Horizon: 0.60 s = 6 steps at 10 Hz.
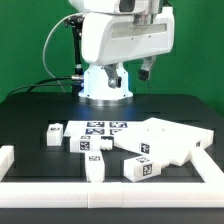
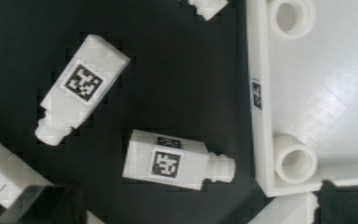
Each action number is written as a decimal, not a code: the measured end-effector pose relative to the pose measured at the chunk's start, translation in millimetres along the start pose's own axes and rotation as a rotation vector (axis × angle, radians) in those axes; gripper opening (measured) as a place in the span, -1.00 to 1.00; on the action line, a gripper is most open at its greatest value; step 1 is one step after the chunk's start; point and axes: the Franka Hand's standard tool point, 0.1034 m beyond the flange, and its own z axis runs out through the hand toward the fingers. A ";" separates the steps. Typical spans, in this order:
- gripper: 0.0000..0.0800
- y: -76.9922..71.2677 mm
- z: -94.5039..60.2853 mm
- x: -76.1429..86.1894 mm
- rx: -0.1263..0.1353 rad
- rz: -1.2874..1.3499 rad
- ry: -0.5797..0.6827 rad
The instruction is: Assemble one leg
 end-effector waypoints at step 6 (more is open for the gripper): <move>0.62 12.7 -1.8 1.2 -0.004 0.114 0.001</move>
Offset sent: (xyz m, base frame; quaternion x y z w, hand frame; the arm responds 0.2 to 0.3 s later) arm 0.0000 0.0000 0.0000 0.0000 0.0000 0.0000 1.0000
